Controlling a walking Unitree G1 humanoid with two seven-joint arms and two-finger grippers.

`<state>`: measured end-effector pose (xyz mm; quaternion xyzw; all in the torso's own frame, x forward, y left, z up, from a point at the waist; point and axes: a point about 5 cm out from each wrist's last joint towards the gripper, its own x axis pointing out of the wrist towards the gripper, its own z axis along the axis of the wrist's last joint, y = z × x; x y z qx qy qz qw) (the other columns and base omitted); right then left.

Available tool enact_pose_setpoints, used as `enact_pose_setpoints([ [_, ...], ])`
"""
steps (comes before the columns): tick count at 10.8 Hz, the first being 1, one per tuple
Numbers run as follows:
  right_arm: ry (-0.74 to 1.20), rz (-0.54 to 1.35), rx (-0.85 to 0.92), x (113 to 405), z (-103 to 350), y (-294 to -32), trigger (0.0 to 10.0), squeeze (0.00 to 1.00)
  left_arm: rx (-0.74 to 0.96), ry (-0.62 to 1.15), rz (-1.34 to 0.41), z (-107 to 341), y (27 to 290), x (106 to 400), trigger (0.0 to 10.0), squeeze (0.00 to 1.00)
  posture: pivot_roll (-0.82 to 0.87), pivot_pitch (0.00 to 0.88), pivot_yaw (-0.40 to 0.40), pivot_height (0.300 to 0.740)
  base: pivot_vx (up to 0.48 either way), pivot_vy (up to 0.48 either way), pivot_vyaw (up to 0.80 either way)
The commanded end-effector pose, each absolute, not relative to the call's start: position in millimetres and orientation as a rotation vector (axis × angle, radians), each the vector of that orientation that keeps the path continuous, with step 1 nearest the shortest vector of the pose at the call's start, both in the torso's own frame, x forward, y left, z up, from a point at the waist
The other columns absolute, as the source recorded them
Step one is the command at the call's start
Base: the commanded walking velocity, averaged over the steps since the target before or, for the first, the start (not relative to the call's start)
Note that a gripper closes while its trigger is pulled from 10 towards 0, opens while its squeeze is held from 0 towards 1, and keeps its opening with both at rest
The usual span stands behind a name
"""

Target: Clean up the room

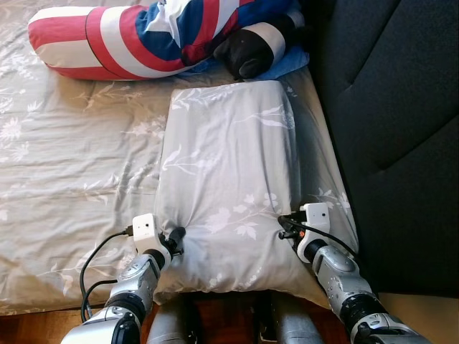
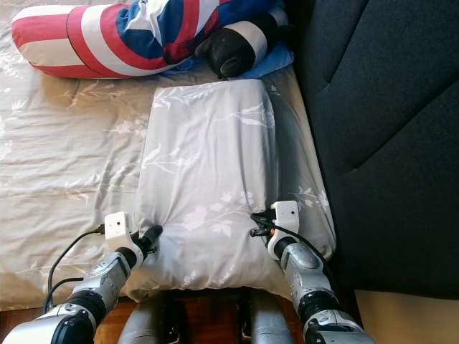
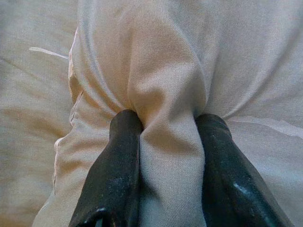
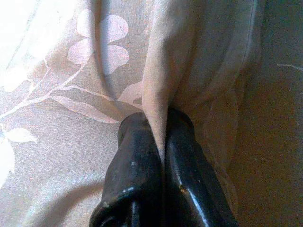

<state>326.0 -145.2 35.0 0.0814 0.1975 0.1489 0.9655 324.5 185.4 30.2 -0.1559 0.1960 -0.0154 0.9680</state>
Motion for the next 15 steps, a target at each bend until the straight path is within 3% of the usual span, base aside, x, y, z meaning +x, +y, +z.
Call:
enact_pose_setpoints([
  [1, 0.545, 0.290, 0.185, 301.3, 3.5, -144.8, 0.0, 0.00, -0.339, 0.507, -0.005, 4.8, 186.0, 303.4, 0.0, 0.00, -0.09, 0.385, -0.035, 0.668, 0.000, 0.000, 0.00],
  [14, 0.532, 0.268, 0.166, 306.4, 7.1, -137.4, 0.0, 0.00, -0.350, 0.426, -0.044, 16.8, 183.9, 312.6, 0.0, 0.00, -0.06, 0.293, -0.030, 0.668, 0.000, 0.000, 0.00],
  [15, 0.518, 0.238, 0.141, 309.1, 9.6, -141.6, 10.0, 0.00, -0.297, 0.398, -0.026, 22.5, 186.7, 316.9, 10.0, 0.00, -0.06, 0.276, -0.029, 0.668, 0.000, 0.000, 0.00],
])
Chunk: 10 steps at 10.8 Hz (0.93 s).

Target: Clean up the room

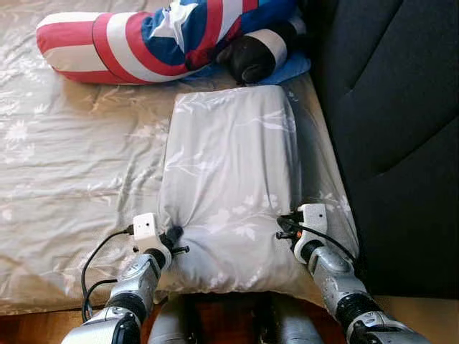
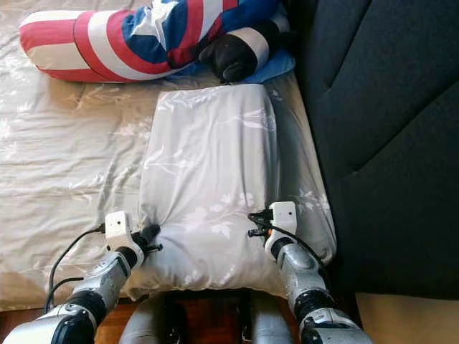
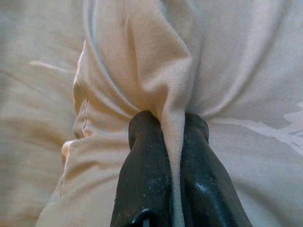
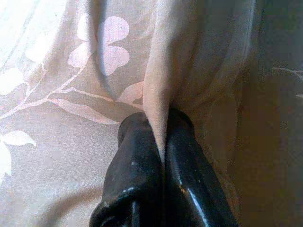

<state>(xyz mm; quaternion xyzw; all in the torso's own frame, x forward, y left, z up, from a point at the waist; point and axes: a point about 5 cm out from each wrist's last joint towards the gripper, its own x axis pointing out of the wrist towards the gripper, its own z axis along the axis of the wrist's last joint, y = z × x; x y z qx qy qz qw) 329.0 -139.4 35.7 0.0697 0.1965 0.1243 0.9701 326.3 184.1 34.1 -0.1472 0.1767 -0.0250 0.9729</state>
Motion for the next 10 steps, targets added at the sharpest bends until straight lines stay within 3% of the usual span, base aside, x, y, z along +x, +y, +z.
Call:
enact_pose_setpoints([
  [1, 0.505, 0.233, 0.133, 309.4, 10.4, -142.4, 10.0, 0.00, -0.285, 0.369, -0.026, 26.2, 188.0, 318.8, 10.0, 0.00, -0.05, 0.265, -0.027, 0.668, 0.000, 0.000, 0.00],
  [4, 0.381, 0.122, 0.163, 317.1, 23.3, -154.5, 10.0, 0.00, -0.208, 0.307, -0.042, 34.4, 192.4, 321.7, 10.0, 0.00, -0.05, 0.214, -0.018, 0.668, 0.000, 0.000, 0.00],
  [8, 0.317, 0.064, 0.166, 321.1, 31.7, -164.8, 10.0, 0.00, -0.183, 0.244, -0.032, 42.7, 193.9, 325.2, 10.0, 0.00, -0.05, 0.134, -0.014, 0.740, 0.000, 0.000, 0.00],
  [10, 0.306, 0.032, 0.166, 320.7, 32.8, -172.1, 10.0, 0.00, -0.191, 0.227, -0.022, 44.2, 192.8, 325.7, 10.0, 0.00, -0.06, 0.114, -0.014, 0.740, 0.000, 0.000, 0.00],
])
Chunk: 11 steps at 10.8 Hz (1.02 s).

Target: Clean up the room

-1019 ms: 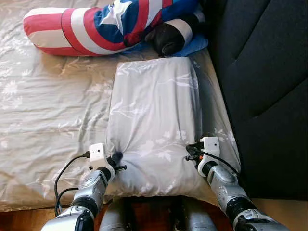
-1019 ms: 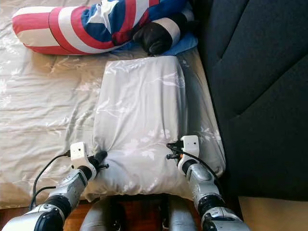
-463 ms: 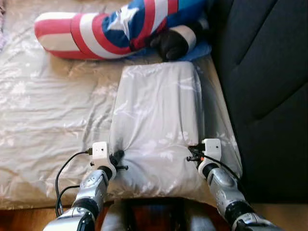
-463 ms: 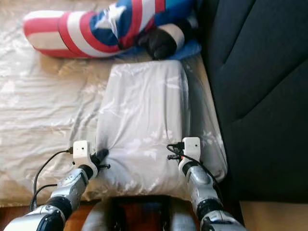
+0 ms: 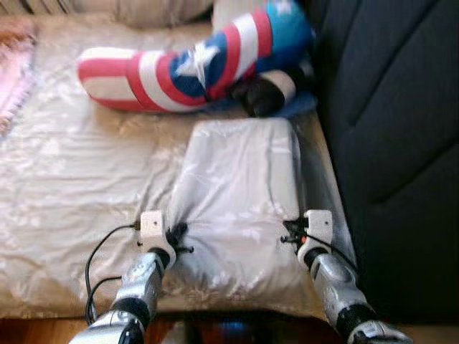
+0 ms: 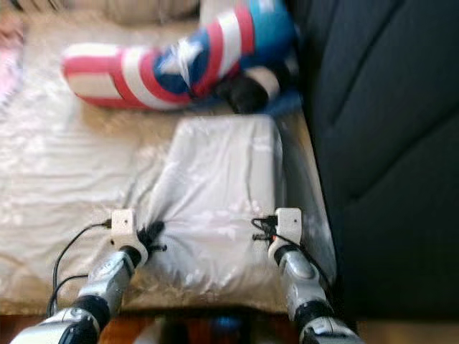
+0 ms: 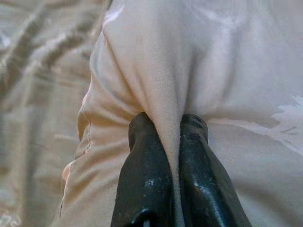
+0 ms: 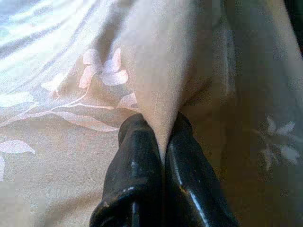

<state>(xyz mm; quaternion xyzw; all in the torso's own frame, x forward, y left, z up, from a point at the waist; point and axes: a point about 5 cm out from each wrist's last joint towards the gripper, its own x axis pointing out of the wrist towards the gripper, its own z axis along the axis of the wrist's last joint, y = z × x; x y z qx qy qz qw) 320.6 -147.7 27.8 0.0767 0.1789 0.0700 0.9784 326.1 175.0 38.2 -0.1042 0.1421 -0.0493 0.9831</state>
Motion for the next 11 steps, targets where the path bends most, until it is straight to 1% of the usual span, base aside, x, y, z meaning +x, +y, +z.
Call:
enact_pose_setpoints([
  [1, 0.304, 0.014, 0.173, 320.2, 32.5, -175.0, 10.0, 0.00, -0.192, 0.220, -0.014, 45.4, 193.3, 326.3, 10.0, 0.00, -0.05, 0.105, -0.014, 0.740, 0.000, 0.000, 0.00],
  [7, 0.284, -0.028, 0.176, 325.2, 38.3, -180.0, 10.0, 0.00, -0.181, 0.189, 0.020, 54.9, 203.2, 331.6, 10.0, 0.00, -0.04, 0.072, -0.010, 0.740, 0.000, 0.000, 0.00],
  [10, 0.287, -0.033, 0.174, 325.2, 38.1, -179.8, 10.0, 0.00, -0.212, 0.163, -0.002, 59.9, 200.5, 335.0, 10.0, 0.00, -0.04, 0.068, -0.004, 0.740, 0.000, 0.000, 0.00],
  [11, 0.285, -0.035, 0.175, 324.6, 37.7, -180.0, 10.0, 0.00, -0.197, 0.169, -0.013, 58.6, 198.8, 334.3, 10.0, 0.00, -0.04, 0.067, -0.003, 0.740, 0.000, 0.000, 0.00],
])
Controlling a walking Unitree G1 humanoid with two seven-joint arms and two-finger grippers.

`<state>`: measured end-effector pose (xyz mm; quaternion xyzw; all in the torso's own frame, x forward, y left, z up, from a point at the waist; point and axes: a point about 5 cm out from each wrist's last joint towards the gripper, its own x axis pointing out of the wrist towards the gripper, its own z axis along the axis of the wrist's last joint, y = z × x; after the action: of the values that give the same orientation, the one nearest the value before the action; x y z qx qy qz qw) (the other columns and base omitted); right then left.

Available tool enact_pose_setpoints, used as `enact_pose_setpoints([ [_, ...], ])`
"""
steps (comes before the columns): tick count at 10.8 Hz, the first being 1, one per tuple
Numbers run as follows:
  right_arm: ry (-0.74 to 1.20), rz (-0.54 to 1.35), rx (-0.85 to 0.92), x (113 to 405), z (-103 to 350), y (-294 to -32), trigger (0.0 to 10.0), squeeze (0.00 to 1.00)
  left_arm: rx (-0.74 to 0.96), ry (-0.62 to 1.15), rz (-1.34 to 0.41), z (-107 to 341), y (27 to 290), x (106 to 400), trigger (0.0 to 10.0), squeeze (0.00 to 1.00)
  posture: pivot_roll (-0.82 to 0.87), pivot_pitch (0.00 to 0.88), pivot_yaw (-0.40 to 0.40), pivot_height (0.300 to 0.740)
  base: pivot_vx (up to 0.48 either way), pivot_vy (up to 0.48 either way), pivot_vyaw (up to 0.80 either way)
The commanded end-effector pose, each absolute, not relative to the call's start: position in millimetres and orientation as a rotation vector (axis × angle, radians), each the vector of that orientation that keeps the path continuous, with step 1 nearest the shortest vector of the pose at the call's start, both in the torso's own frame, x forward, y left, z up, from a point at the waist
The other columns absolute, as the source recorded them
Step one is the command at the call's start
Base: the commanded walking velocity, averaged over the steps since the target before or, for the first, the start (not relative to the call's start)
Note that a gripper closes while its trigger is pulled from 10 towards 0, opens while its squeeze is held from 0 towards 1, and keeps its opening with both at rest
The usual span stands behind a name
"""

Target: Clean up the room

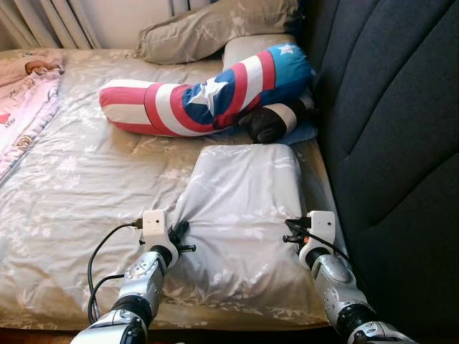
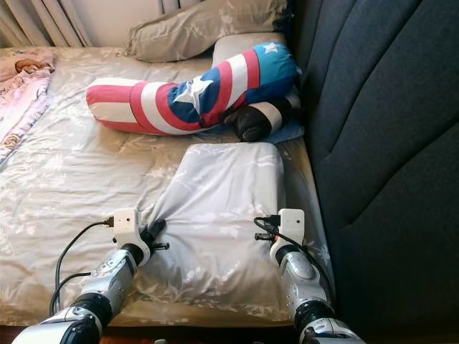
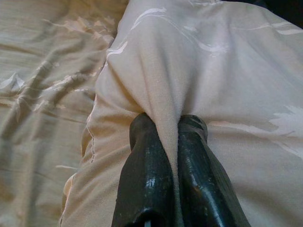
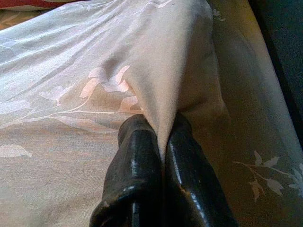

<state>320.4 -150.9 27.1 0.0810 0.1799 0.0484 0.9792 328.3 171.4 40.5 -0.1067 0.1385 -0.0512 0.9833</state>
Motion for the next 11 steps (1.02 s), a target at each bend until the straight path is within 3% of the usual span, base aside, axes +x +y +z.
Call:
enact_pose_setpoints([
  [1, 0.288, -0.042, 0.172, 323.7, 36.9, -181.2, 10.0, 0.00, -0.186, 0.175, -0.018, 57.5, 198.0, 333.6, 10.0, 0.00, -0.04, 0.068, -0.004, 0.740, 0.000, 0.000, 0.00],
  [2, 0.286, -0.069, 0.159, 323.3, 37.1, -184.5, 10.0, 0.00, -0.180, 0.179, -0.022, 56.9, 197.9, 333.3, 10.0, 0.00, -0.04, 0.068, -0.005, 0.740, 0.000, 0.000, 0.00],
  [4, 0.221, -0.341, 0.136, 317.9, 44.8, -224.8, 10.0, 0.00, -0.173, 0.175, -0.034, 58.6, 198.4, 334.3, 10.0, 0.00, -0.03, 0.066, -0.003, 0.740, 0.000, 0.000, 0.00],
  [6, 0.170, -0.471, 0.117, 313.0, 52.7, -249.9, 10.0, 0.00, -0.193, 0.141, -0.071, 68.8, 195.6, 341.4, 10.0, 0.00, -0.05, 0.062, -0.002, 0.740, 0.000, 0.000, 0.00],
  [8, 0.169, -0.485, 0.114, 309.4, 50.5, -252.4, 10.0, 0.00, -0.192, 0.116, -0.177, 87.1, 178.7, 356.5, 10.0, 0.00, -0.05, 0.058, 0.006, 0.740, 0.000, 0.000, 0.00],
  [11, 0.206, -0.420, 0.158, 308.2, 40.9, -236.7, 10.0, 0.00, -0.192, 0.141, -0.215, 81.7, 171.6, 354.1, 10.0, 0.00, -0.05, 0.059, 0.011, 0.740, 0.000, 0.000, 0.00],
])
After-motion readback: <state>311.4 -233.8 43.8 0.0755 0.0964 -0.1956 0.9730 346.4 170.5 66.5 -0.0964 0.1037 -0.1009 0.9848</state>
